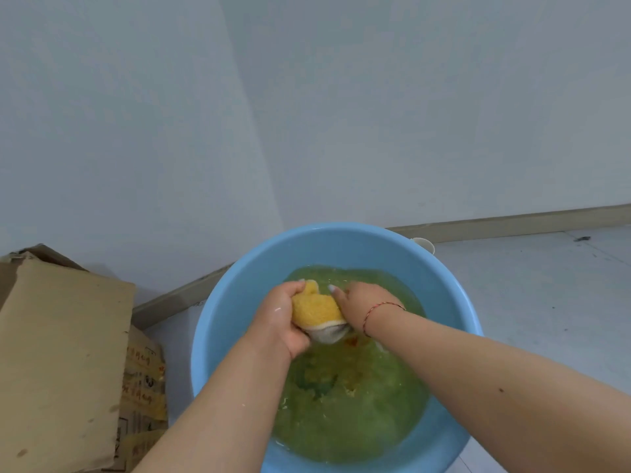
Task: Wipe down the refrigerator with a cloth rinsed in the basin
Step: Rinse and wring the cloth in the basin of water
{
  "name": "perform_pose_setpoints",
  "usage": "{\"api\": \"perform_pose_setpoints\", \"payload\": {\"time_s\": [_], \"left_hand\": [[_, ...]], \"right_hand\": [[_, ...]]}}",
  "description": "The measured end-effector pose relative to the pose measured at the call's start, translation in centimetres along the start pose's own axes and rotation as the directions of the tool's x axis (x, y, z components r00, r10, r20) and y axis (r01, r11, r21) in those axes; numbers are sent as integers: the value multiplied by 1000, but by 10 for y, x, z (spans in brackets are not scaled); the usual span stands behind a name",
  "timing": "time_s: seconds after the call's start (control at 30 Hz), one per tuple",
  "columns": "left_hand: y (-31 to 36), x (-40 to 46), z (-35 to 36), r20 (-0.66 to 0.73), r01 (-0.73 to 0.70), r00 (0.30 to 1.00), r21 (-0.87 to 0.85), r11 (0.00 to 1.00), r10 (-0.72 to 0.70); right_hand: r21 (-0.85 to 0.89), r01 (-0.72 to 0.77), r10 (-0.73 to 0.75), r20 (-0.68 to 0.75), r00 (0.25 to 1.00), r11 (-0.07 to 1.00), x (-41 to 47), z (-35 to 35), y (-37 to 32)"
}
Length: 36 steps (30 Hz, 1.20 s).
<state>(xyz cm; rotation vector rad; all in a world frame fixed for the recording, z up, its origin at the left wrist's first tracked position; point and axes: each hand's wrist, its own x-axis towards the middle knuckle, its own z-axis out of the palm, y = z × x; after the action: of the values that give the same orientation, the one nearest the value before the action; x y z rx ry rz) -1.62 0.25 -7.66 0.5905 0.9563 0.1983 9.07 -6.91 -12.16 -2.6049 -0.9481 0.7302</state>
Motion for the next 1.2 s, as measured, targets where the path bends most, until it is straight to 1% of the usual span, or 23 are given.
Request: {"api": "perform_pose_setpoints", "payload": {"time_s": [0.03, 0.1, 0.13, 0.17, 0.2, 0.23, 0.27, 0.3, 0.33, 0.37, 0.43, 0.5, 0.53, 0.6, 0.67, 0.7, 0.77, 0.83, 0.9, 0.97, 1.03, 1.1, 1.2], "left_hand": [[2, 7, -7, -50, -43, 998, 62, 997, 46], [7, 20, -23, -178, -90, 973, 296, 951, 148], [9, 24, -32, -214, -81, 958, 438, 895, 192], [9, 27, -40, -222, -58, 944, 618, 784, 245], [11, 28, -46, -213, -11, 926, 811, 584, 312], [14, 31, -52, -167, 30, 898, 946, 323, 407], [16, 32, -55, -95, 62, 866, 995, 82, 490], [18, 33, -56, -5, 47, 847, 997, -64, 531], [17, 33, -54, 76, -13, 857, 992, -126, 510], [15, 32, -52, 157, -113, 881, 986, -125, 446], [7, 32, -47, 313, -308, 912, 949, -61, 264], [0, 35, -43, 419, -423, 894, 906, -10, 158], [-1, 36, -42, 454, -462, 875, 887, 14, 168], [-3, 31, -38, 456, -497, 854, 858, 132, 251], [-3, 29, -37, 445, -542, 832, 779, 315, 331], [-2, 27, -36, 427, -557, 823, 732, 392, 374], [4, 24, -33, 351, -562, 824, 607, 562, 445], [9, 21, -23, 299, -541, 839, 370, 755, 454], [11, 14, -11, 282, -458, 866, 113, 882, 414], [12, 7, -3, 293, -358, 880, -104, 928, 373], [13, 5, -2, 347, -276, 866, -269, 923, 360], [15, 6, -5, 334, -221, 886, -306, 926, 322], [18, 6, -7, 345, -212, 901, -177, 961, 263]], "right_hand": [[-80, -48, 53, 61, 997, 996, 0, 3, 9], [-178, -64, 91, 149, 985, 982, 0, 5, 21], [-239, -33, 76, 173, 982, 971, 1, 6, 25], [-289, -17, 81, 209, 975, 957, 0, 6, 26], [-307, -28, 106, 240, 965, 951, -1, 6, 26], [-328, -20, 118, 282, 952, 945, -2, 7, 26], [-336, 10, 116, 353, 928, 942, -3, 7, 23], [-384, 68, 112, 428, 897, 921, -5, 7, 20], [-443, 144, 96, 476, 874, 885, -8, 6, 16], [-499, 233, 53, 494, 868, 834, -12, 2, 9], [-546, 364, -84, 470, 879, 754, -16, -10, -4], [-487, 432, -252, 392, 885, 759, -18, -27, -19], [-417, 454, -325, 344, 881, 788, -20, -36, -26], [-193, 454, -409, 230, 883, 870, -24, -56, -33], [100, 431, -439, 91, 894, 897, -26, -78, -33], [251, 410, -428, 21, 903, 877, -25, -86, -30], [532, 328, -339, -81, 937, 780, -17, -89, -16], [763, 191, -248, -41, 968, 618, -7, -76, -1], [887, 3, -225, 114, 968, 463, -3, -53, 3], [930, -165, -247, 253, 935, 330, -10, -33, -5], [941, -240, -319, 310, 896, 240, -18, -20, -17], [939, -217, -365, 307, 879, 267, -24, -12, -25], [899, -287, -329, 395, 858, 330, -26, -8, -25]]}}
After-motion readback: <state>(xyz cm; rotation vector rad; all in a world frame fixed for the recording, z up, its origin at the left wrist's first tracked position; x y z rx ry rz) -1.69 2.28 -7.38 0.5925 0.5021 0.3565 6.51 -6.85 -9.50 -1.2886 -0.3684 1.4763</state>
